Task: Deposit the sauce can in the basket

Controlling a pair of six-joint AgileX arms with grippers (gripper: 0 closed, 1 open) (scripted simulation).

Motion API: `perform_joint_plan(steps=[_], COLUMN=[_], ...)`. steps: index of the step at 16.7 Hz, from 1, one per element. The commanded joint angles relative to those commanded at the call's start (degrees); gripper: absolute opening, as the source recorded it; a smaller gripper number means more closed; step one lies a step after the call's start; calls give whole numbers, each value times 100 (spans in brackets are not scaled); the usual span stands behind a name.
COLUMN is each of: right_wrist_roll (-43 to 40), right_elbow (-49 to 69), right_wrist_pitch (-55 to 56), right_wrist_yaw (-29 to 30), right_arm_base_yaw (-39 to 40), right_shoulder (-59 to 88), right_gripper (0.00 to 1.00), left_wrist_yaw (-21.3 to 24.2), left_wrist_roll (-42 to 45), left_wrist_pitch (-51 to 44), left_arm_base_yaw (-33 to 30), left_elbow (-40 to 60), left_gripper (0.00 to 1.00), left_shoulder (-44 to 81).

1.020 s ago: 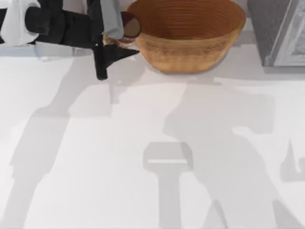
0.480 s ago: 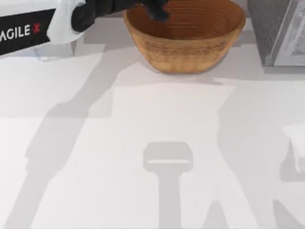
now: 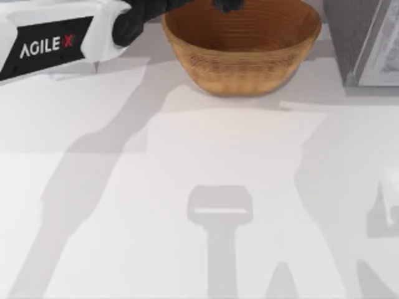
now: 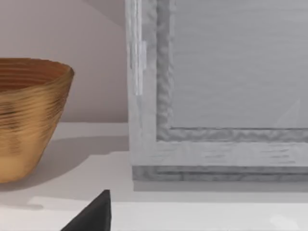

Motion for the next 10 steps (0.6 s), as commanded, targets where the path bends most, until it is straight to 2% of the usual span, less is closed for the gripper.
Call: perform_joint_plan(steps=[5,10], right_wrist_roll=[0,0], right_elbow=[0,0], right_wrist_pitch=[0,0], right_wrist_yaw=[0,0], right_arm_base_yaw=[0,0], right_shoulder=[0,0], right_gripper=[100,100], left_wrist_yaw=[5,-87], left_wrist_roll=[20,2], left_wrist_pitch=[-20,-176], left_arm_base_yaw=[12,-123], left_elbow=[64,943], left_gripper=[0,0], left_shoulder=[41,744])
